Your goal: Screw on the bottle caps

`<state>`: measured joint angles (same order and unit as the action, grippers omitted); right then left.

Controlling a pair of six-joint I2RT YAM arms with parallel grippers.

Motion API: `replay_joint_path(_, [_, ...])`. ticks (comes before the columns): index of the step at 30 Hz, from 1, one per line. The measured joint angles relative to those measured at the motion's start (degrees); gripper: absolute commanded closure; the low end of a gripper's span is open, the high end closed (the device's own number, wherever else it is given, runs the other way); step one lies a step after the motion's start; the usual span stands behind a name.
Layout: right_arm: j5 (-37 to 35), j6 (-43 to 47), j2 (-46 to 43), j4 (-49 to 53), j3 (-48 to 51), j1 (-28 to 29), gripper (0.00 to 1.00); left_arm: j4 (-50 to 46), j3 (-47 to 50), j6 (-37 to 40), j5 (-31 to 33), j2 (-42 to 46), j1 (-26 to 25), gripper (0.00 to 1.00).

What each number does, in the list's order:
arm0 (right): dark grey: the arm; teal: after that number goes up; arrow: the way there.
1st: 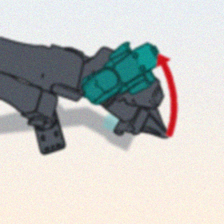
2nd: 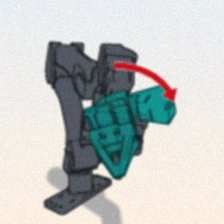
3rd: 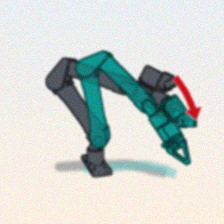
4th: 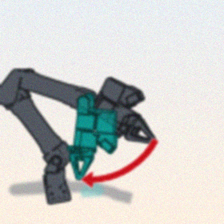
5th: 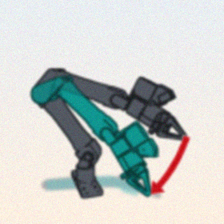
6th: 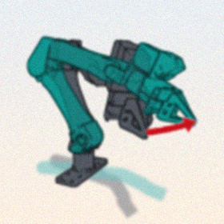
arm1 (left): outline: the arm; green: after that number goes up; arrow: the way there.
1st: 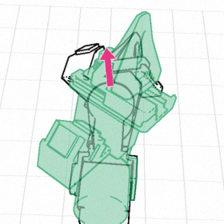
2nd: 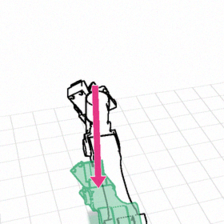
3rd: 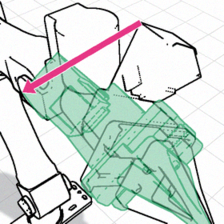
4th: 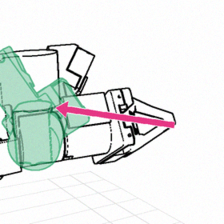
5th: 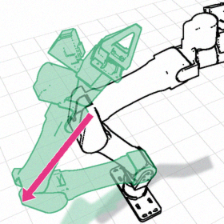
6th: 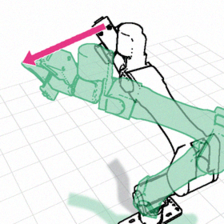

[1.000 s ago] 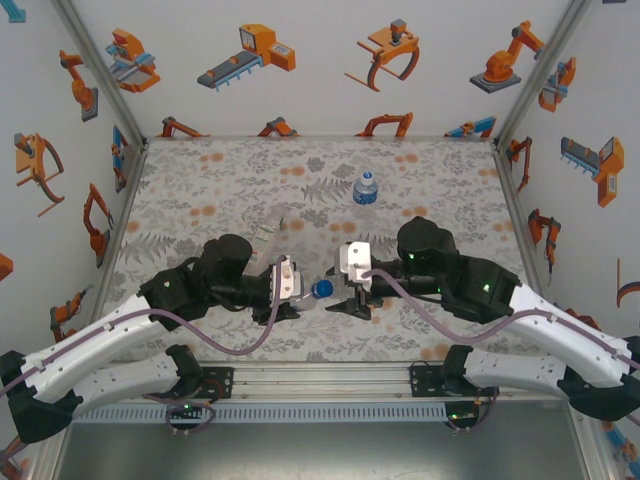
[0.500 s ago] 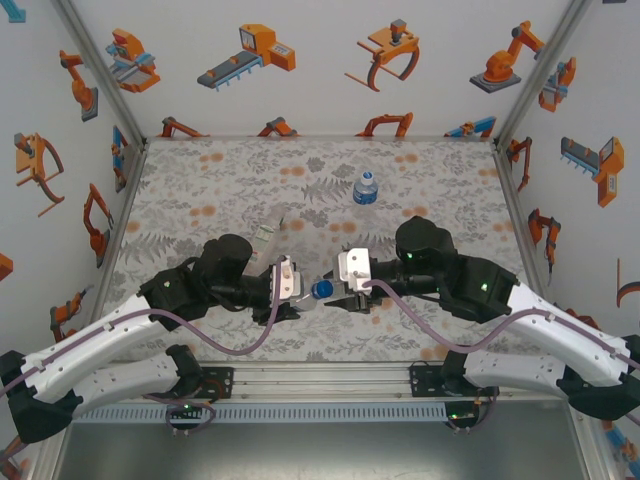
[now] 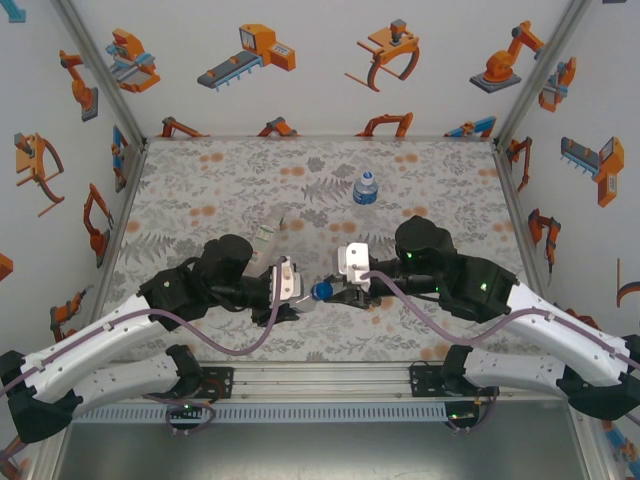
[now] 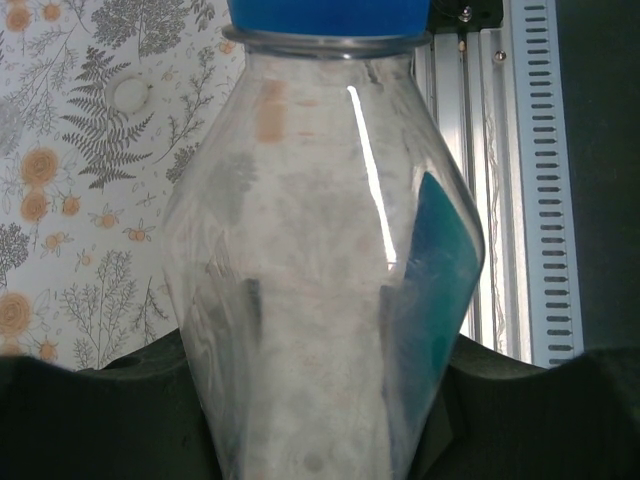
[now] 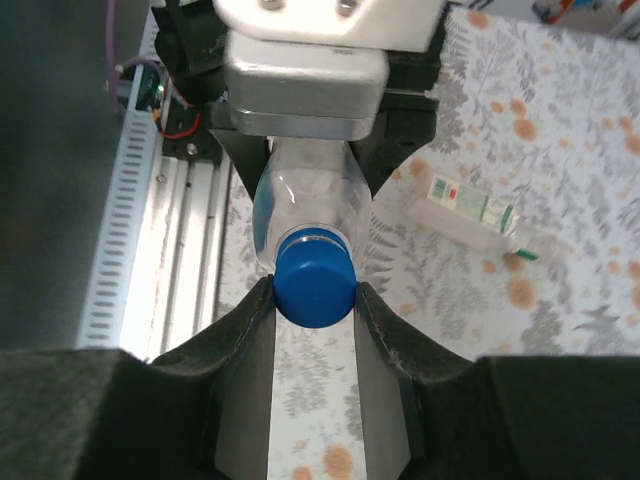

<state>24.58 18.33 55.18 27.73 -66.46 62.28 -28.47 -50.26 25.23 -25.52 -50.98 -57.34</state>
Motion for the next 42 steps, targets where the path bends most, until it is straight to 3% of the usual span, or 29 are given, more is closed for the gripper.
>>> replay_joint_path(1, [-0.39, -2.21, 0.00, -0.15, 0.00, 0.00, 0.91, 0.00, 0.00, 0.00, 0.02, 0.00, -0.02, 1.00])
replay_joint_path(3, [-2.69, -10.23, -0.15, -1.49, 0.59, 0.00, 0.79, -0.04, -0.11, -0.02, 0.37, 0.00, 0.00, 1.00])
replay_joint_path(4, [-4.17, -14.34, -0.35, -2.05, 1.05, 0.00, 0.79, -0.04, -0.13, -0.04, 0.68, 0.00, 0.02, 1.00])
replay_joint_path(11, [-17.40, -56.35, -0.39, -2.67, 3.37, 0.07, 1.00, -0.26, -0.15, -0.15, 3.87, -0.92, 0.39, 1.00])
replay_joint_path(14, [-21.33, -74.31, -0.83, -2.58, 5.57, 0.00, 1.00, -0.79, -0.15, -0.13, 5.22, -1.64, 0.48, 1.00])
replay_joint_path(17, [-23.34, -86.01, -1.20, -2.95, 7.85, -0.09, 1.00, -1.53, -0.15, -0.13, 6.43, -2.60, 0.48, 1.00])
replay_joint_path(18, [-23.78, -88.39, -1.18, -2.82, 8.02, -0.20, 0.98, -1.64, -0.15, -0.13, 6.67, -2.84, 0.50, 1.00])
replay_joint_path(20, [-24.41, -90.16, -0.63, -2.54, 7.91, -0.22, 0.80, -1.70, -0.15, -0.13, 7.10, -3.10, 0.66, 1.00])
replay_joint_path(23, [-25.14, -88.24, 0.15, -0.48, 6.05, -0.20, 0.58, -1.42, -0.28, -0.13, 6.97, -3.41, 0.72, 1.00])
replay_joint_path(26, [-26.01, -81.18, 0.02, 0.02, 3.69, -0.22, 0.47, 0.35, -1.07, -0.07, 5.18, -3.56, 0.35, 1.00])
replay_joint_path(33, [-24.52, -50.29, -4.96, -1.01, 1.53, -0.37, 0.44, 2.01, -1.70, -0.07, 1.73, -2.54, -0.07, 1.00])
replay_joint_path(42, [-6.91, -9.62, -3.74, 2.75, -5.03, -0.48, 0.44, 1.62, -1.79, -0.11, -2.10, -1.90, -0.04, 1.00])
